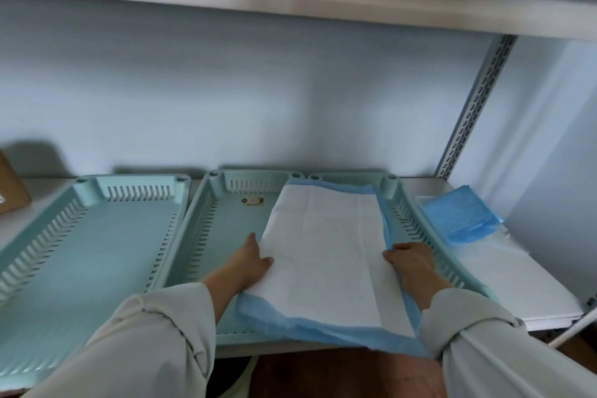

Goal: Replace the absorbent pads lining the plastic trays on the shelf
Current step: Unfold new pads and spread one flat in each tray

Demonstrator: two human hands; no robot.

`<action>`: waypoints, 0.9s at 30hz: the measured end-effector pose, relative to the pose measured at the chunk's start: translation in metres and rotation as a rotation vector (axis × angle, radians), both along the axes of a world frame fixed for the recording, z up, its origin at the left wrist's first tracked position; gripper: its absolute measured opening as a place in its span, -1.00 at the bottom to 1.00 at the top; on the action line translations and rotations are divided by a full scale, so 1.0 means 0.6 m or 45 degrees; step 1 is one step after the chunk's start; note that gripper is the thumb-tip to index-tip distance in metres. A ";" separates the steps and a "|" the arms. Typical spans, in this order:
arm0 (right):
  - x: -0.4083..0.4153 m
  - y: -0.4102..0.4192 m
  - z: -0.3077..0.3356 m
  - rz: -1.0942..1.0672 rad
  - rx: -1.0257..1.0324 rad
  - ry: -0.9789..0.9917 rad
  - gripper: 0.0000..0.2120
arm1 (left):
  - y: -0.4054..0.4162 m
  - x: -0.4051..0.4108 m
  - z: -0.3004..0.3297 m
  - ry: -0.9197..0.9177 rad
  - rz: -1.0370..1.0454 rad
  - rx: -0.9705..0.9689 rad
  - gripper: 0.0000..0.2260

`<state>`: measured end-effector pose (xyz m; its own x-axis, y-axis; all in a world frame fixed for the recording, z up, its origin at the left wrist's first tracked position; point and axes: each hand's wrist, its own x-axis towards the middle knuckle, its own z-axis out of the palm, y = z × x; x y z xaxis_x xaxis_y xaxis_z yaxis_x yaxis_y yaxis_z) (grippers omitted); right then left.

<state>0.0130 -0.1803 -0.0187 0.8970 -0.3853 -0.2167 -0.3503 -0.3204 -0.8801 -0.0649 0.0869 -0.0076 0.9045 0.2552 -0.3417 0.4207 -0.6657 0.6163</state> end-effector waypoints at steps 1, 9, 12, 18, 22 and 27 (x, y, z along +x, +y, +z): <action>0.001 0.000 -0.002 0.032 0.000 0.012 -0.83 | -0.001 -0.002 -0.002 0.019 -0.049 0.002 -0.32; -0.002 0.006 -0.009 0.129 -0.007 -0.015 -0.86 | -0.056 0.016 0.016 -0.182 -0.661 0.491 -0.52; 0.009 0.000 -0.005 0.187 -0.060 0.063 -0.68 | -0.105 0.044 0.020 -0.192 -0.746 0.506 -0.55; 0.054 -0.015 -0.008 0.250 0.126 0.126 -0.85 | -0.163 0.105 0.024 -0.151 -0.722 0.652 -0.48; 0.066 -0.009 -0.013 0.338 0.456 0.412 -0.95 | -0.165 0.131 0.022 0.003 -0.761 0.678 -0.34; 0.091 -0.006 -0.029 0.330 0.711 0.611 -0.73 | -0.158 0.152 0.018 0.080 -0.765 0.564 -0.26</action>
<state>0.0678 -0.1838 -0.0361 0.7025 0.1046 -0.7039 -0.7080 0.0021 -0.7063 0.0262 -0.0079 0.0030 0.9138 -0.1506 -0.3771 -0.0679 -0.9723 0.2237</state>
